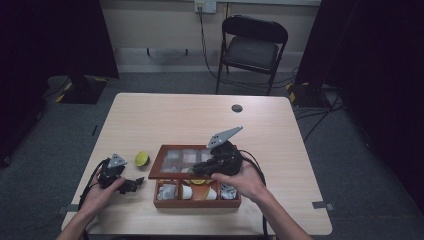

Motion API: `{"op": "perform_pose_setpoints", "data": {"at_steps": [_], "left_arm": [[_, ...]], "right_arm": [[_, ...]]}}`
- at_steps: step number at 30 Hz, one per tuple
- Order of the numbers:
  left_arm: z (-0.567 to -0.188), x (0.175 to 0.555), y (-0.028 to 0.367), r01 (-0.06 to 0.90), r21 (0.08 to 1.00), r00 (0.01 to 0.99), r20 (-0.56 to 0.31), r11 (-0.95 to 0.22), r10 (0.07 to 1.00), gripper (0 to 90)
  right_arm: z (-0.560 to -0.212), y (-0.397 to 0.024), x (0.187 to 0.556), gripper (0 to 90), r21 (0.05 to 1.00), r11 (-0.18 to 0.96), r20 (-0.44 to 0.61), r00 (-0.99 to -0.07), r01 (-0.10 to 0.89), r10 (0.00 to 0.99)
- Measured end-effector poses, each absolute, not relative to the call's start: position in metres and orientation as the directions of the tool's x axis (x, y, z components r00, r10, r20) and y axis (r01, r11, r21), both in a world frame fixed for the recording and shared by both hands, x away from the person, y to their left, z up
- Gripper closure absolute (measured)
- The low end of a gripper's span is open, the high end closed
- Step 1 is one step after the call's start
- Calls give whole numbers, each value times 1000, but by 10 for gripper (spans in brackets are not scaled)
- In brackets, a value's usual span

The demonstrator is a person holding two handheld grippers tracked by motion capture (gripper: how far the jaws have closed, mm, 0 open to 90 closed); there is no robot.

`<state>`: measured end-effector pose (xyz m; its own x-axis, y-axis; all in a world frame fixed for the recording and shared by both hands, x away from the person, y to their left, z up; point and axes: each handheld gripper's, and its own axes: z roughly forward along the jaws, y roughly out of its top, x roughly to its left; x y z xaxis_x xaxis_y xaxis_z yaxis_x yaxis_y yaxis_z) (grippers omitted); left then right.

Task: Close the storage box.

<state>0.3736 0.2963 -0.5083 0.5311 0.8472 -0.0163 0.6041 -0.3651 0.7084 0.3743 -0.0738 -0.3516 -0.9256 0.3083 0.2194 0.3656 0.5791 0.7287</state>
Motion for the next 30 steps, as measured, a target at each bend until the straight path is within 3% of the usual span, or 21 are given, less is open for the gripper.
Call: {"op": "perform_pose_setpoints", "data": {"at_steps": [30], "left_arm": [[-508,374,296,604,708,532,-16,-366,847,0]], "right_arm": [[-389,-69,357,822,683,640,212,-934,352,287]]}}
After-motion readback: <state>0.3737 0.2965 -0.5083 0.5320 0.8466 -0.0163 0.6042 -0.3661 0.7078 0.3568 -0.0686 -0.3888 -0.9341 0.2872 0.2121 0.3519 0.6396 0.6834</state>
